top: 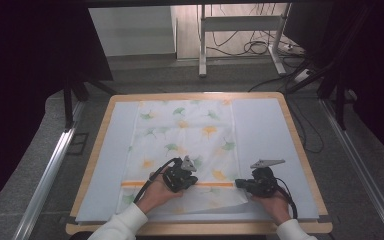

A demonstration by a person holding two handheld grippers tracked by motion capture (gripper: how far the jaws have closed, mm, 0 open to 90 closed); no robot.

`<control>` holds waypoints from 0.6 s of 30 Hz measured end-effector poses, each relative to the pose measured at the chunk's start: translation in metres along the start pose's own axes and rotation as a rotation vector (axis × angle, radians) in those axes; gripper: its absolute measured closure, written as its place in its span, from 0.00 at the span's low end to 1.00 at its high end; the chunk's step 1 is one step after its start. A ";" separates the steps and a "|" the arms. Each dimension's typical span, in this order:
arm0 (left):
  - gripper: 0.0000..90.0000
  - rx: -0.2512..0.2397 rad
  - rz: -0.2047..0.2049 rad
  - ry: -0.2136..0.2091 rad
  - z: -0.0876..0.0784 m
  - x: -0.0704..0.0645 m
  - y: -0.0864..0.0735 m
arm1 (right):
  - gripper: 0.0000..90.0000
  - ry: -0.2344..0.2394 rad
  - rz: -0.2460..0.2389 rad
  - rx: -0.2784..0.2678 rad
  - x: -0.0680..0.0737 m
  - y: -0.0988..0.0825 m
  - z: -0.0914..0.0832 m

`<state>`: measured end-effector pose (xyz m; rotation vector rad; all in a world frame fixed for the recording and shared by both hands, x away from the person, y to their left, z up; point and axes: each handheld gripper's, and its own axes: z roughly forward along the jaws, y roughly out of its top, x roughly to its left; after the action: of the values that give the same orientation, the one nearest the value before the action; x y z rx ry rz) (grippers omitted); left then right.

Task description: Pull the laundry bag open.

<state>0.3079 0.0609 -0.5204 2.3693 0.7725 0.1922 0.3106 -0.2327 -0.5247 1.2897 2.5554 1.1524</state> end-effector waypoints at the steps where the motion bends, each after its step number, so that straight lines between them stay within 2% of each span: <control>1: 1.00 0.003 -0.005 0.003 0.000 0.000 0.000 | 1.00 0.000 -0.001 0.000 0.000 0.000 0.000; 18: 1.00 0.014 -0.018 0.028 -0.012 0.006 -0.013 | 1.00 0.000 0.000 -0.004 0.000 0.000 0.000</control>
<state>0.3031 0.0790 -0.5191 2.3768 0.8102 0.2139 0.3101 -0.2327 -0.5249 1.2885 2.5522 1.1567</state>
